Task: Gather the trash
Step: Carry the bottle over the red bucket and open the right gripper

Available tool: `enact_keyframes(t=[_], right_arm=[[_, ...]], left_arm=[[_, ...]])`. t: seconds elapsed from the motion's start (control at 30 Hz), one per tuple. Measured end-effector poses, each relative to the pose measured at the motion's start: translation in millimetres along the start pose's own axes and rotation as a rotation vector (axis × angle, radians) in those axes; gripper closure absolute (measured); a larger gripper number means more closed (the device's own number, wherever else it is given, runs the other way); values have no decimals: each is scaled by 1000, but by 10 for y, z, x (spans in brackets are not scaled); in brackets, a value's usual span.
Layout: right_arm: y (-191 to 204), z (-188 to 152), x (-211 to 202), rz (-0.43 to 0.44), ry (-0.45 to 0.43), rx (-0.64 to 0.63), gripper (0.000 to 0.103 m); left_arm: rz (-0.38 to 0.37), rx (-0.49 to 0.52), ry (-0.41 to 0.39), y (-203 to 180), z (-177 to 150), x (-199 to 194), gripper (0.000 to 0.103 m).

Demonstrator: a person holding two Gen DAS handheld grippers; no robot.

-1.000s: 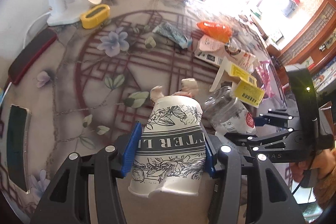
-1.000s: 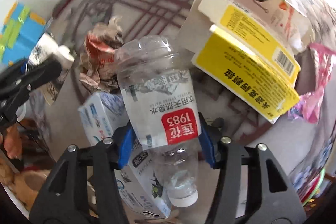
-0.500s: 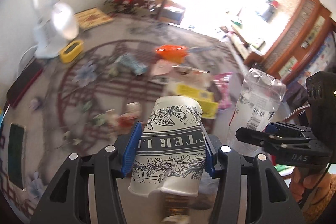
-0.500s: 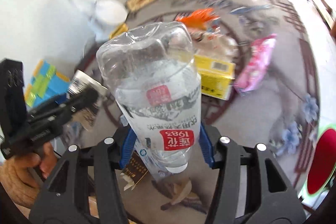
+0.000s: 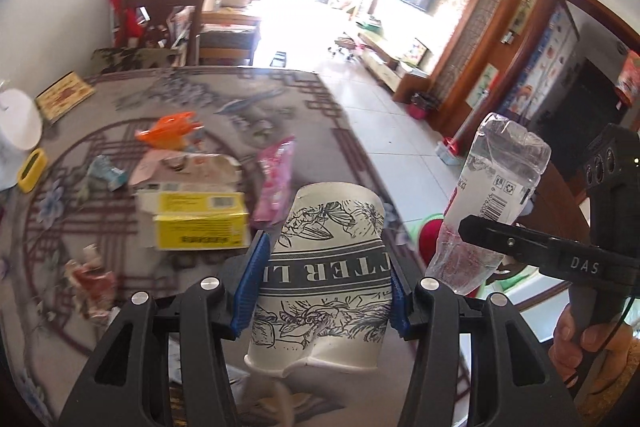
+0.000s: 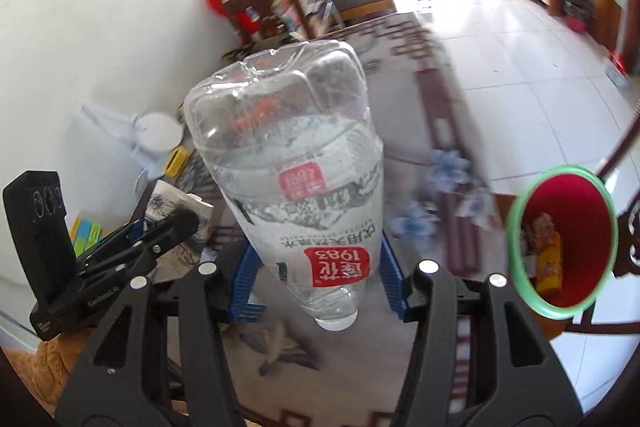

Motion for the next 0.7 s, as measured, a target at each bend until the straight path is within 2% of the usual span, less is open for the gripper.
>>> enact_keyframes(t=[0.33, 0.53, 0.7], right_arm=[[-991, -129, -420, -82, -59, 152, 51], [-1646, -165, -572, -180, -87, 247, 51], [-2106, -166, -509, -270, -89, 296, 51]], left_arm=[[-66, 77, 44, -735, 4, 337, 54], [-111, 124, 69, -1145, 62, 553, 54], [-142, 169, 85, -1464, 95, 686, 54]])
Point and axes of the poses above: each gripper's, at about its wrist camera, not at the fingertips, and x roughly the way its jaws point, y to its left, z to its top, the point moved 7 cm from there along x, roughly the way its jaws point, and after that the axes turned 4 degrees about y, right-handed, at the moved point
